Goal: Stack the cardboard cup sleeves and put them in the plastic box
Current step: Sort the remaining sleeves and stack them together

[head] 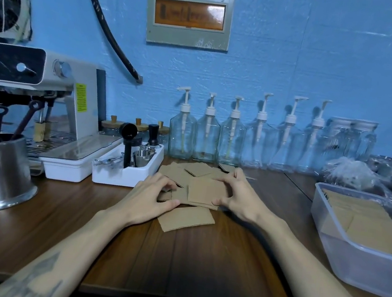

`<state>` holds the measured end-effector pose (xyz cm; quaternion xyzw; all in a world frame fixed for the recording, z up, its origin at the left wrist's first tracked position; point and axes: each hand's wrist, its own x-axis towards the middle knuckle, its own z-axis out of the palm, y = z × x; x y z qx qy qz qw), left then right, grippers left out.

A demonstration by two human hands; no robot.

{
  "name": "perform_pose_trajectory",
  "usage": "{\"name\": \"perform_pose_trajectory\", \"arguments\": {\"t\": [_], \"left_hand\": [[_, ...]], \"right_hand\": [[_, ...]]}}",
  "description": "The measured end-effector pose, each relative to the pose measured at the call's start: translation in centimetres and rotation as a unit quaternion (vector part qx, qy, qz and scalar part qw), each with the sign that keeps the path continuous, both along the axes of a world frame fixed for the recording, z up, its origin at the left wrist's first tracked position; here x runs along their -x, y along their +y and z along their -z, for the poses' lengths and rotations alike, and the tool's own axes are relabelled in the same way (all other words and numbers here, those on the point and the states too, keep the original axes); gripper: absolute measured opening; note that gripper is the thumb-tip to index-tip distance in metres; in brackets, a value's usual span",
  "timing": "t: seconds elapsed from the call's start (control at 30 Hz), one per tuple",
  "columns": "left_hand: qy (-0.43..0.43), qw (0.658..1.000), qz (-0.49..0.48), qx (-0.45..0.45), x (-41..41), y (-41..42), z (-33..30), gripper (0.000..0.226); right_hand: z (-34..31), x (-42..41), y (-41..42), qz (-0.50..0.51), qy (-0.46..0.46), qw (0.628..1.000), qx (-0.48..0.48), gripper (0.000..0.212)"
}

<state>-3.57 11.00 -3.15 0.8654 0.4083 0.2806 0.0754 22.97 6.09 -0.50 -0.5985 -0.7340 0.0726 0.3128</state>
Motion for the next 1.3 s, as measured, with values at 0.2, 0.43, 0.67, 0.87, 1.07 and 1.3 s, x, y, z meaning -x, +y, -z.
{"name": "perform_pose_trajectory", "arguments": {"t": [0.2, 0.43, 0.67, 0.87, 1.07, 1.3], "left_hand": [[-0.021, 1.0, 0.011, 0.013, -0.2, -0.4, -0.2, 0.038], [-0.13, 0.989, 0.04, 0.053, -1.3, -1.0, -0.5, 0.028], [-0.259, 0.956, 0.084, 0.105, -2.4, -1.1, -0.9, 0.046], [-0.345, 0.922, 0.091, 0.149, -1.5, 0.0, -0.6, 0.012], [-0.27, 0.95, 0.071, 0.141, -0.8, 0.8, 0.2, 0.038], [-0.253, 0.955, 0.07, 0.138, -0.6, 0.7, 0.1, 0.041]], "right_hand": [[-0.1, 0.3, -0.4, -0.023, 0.113, 0.993, -0.007, 0.012], [-1.3, 1.5, -0.9, -0.061, 0.362, 0.93, -0.012, 0.024], [-0.9, 4.0, -1.5, -0.1, 0.488, 0.867, 0.012, 0.086], [-0.1, 3.7, -0.7, -0.064, 0.332, 0.941, -0.004, 0.013], [1.4, 2.2, -0.5, -0.002, 0.084, 0.995, 0.06, 0.045], [0.8, 1.7, -0.5, 0.02, 0.066, 0.998, -0.003, 0.003]]}}
